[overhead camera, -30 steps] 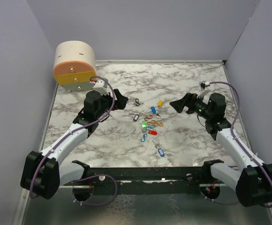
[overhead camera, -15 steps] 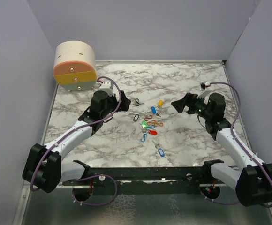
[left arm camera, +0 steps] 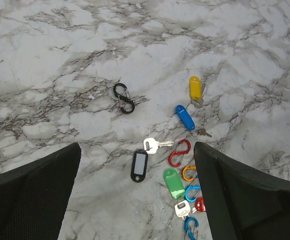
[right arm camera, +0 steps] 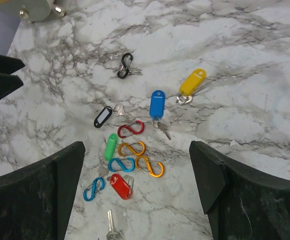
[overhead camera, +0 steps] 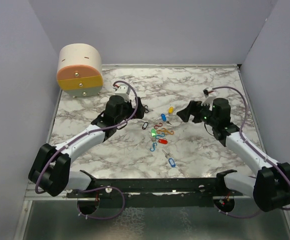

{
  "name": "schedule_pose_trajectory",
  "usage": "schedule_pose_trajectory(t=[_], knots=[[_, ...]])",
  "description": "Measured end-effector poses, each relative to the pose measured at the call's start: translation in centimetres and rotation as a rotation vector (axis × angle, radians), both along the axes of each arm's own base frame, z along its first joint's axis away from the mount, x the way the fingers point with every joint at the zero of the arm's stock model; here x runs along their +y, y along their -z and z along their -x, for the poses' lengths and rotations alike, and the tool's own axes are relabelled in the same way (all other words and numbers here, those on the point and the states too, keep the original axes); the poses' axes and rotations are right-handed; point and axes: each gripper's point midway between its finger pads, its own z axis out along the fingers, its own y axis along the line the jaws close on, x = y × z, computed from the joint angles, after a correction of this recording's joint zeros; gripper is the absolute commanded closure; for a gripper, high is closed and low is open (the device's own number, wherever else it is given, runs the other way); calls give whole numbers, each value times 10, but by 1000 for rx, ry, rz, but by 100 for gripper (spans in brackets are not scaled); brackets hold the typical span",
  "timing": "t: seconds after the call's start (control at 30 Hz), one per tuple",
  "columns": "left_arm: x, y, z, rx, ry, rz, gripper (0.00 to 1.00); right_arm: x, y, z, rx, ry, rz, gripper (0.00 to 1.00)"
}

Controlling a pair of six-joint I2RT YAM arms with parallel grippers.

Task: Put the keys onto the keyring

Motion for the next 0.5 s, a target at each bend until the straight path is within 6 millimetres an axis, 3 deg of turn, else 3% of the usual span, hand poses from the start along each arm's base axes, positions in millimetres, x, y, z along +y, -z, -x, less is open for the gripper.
schedule_pose_trajectory(t=[0.13, 0.23, 0.5], knots=[[-3, 4, 0, 4, 1, -15, 2, 29, 10, -1, 18, -37, 76, 14], [-1, 5, 0, 4, -7, -27, 2, 40, 14, -2, 16, -26, 131, 14], [7, 11, 1, 18, -49, -74, 1, 23, 19, -10, 3, 137, 297, 8]])
